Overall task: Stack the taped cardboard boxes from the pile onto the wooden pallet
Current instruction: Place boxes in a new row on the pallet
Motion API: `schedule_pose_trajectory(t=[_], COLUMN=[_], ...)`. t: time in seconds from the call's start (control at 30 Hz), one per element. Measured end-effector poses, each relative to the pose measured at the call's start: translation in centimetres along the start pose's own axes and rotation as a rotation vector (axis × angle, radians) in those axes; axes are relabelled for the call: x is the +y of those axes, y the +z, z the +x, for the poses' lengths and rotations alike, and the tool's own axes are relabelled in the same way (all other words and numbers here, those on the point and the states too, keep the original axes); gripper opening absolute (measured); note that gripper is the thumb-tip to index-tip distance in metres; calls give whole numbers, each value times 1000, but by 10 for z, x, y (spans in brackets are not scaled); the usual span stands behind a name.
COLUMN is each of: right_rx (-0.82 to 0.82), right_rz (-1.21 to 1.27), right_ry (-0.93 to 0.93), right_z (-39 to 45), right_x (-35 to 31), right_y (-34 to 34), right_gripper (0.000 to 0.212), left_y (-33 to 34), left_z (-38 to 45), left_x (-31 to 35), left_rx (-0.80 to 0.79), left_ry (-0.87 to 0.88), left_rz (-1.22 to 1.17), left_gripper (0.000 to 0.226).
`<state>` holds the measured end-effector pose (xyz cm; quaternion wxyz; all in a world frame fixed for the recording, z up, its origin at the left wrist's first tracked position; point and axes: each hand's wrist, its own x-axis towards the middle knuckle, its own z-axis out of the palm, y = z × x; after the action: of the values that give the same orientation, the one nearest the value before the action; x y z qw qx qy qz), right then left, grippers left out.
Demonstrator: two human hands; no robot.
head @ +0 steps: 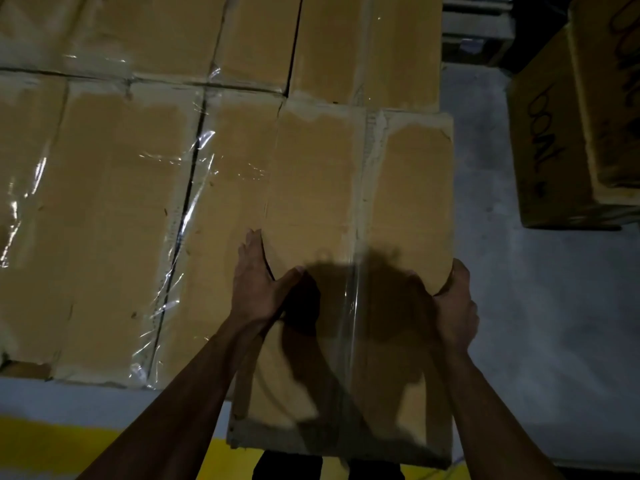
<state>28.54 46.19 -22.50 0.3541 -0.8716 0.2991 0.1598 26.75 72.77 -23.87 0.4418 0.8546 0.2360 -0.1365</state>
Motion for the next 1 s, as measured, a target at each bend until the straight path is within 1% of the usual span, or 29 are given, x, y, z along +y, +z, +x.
schedule_pose_trajectory(t=[0.07, 0.13, 0.17, 0.27, 0.3, 0.33, 0.37, 0.4, 0.47, 0.53, 0.67, 0.73, 0.8, 0.9, 1.0], right_rx=[31, 39, 30, 23, 21, 20, 29, 23, 34, 11, -32, -58, -92, -126, -169], right_rz=[-36, -59, -61, -187, -221, -206, -196, -147, -105, -116, -125, -152, -175, -187, -251], right_ry=[4, 41, 93, 414, 349, 216, 127, 84, 53, 37, 13, 28, 31, -18, -93], right_z=[4, 11, 17, 39, 37, 34, 31, 27, 22, 19, 17, 18, 14, 2, -18], right_x=[1, 9, 13, 15, 14, 16, 20, 18, 15, 15, 14, 13, 13, 19, 30], right_y=[6, 16, 22, 34, 38, 41, 44, 42, 39, 38, 35, 32, 30, 28, 24], right_gripper=[75, 72, 69, 53, 54, 58, 63, 66, 72, 77, 96, 101, 101, 101, 102], left_y=[5, 12, 17, 32, 36, 39, 41, 42, 42, 42, 39, 33, 26, 17, 12], left_z=[5, 9, 12, 12, 11, 10, 10, 11, 13, 13, 12, 9, 8, -7, -33], left_x=[-1, -3, -6, -15, -16, -18, -19, -20, -22, -24, -26, -27, -30, -36, -45], left_rx=[29, 80, 88, 46, 43, 43, 41, 45, 54, 41, 54, 26, -9, -55, -110], left_ry=[0, 14, 13, 2, 10, 15, 17, 18, 32, 39, 86, 103, 119, 135, 125], left_rz=[113, 212, 278, 525, 573, 598, 611, 621, 630, 650, 655, 668, 685, 744, 781], left_gripper=[109, 101, 98, 103, 107, 110, 111, 111, 109, 108, 108, 108, 104, 91, 92])
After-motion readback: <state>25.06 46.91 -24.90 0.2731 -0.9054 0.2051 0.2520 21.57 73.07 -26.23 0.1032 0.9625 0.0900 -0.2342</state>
